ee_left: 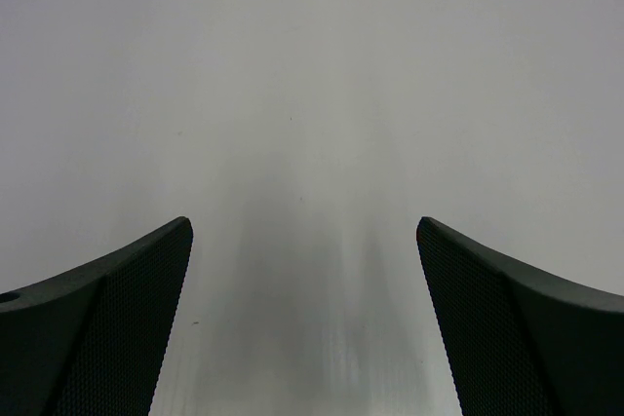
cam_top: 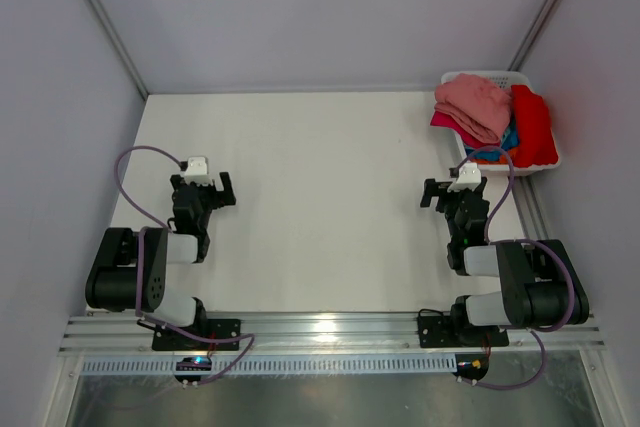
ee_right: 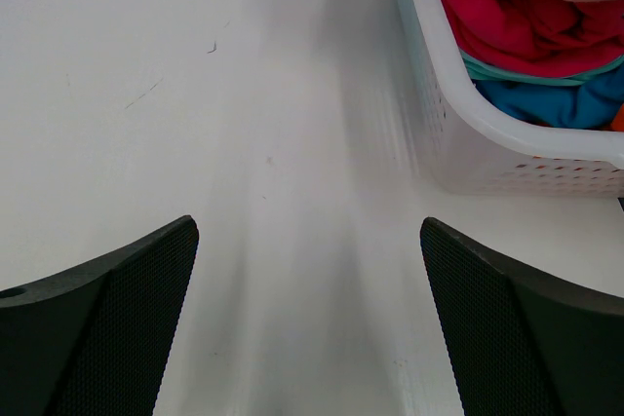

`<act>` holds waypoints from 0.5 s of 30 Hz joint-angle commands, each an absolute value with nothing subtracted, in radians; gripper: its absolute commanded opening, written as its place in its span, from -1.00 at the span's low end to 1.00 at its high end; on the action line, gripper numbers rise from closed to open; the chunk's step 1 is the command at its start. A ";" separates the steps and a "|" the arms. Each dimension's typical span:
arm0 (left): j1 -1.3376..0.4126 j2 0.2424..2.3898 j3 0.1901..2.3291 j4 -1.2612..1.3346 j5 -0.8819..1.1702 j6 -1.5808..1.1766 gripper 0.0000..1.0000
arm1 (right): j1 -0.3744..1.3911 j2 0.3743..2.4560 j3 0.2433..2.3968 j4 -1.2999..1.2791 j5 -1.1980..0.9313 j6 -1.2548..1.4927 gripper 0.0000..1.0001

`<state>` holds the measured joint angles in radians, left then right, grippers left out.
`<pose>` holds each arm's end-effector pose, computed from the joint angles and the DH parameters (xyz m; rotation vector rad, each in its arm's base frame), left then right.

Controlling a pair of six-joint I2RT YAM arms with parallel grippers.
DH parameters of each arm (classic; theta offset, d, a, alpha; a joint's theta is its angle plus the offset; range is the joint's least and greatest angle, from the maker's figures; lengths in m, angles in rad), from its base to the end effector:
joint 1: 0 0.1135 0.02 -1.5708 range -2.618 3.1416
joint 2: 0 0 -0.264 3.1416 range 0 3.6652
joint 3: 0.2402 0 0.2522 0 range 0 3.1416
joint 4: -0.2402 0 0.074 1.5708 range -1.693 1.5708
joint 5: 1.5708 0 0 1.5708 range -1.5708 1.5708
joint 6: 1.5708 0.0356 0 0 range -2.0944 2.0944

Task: Fold and stack the t-shirts
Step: Grab the tshirt from the pile

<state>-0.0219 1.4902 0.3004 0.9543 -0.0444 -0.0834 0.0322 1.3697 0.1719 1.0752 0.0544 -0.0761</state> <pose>0.2520 -0.0039 0.1460 -0.0871 1.8041 -0.0349 0.2211 0.0052 0.1525 -0.0510 1.6931 -0.0789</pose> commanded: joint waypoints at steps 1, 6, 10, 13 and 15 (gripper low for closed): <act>-0.017 1.488 0.302 1.022 -0.061 -0.086 0.98 | 0.029 1.364 0.196 1.129 0.072 -0.064 0.99; -0.017 1.488 0.302 1.020 -0.061 -0.086 0.98 | 0.029 1.362 0.193 1.131 0.069 -0.064 0.99; -0.017 1.488 0.301 1.020 -0.061 -0.087 0.98 | 0.029 1.353 0.190 1.126 0.045 -0.077 0.99; -0.017 1.488 0.301 1.022 -0.061 -0.086 0.98 | 0.029 1.344 0.195 1.109 0.028 -0.083 0.99; -0.017 1.488 0.301 1.023 -0.060 -0.087 0.98 | 0.029 1.345 0.193 1.114 0.025 -0.081 0.99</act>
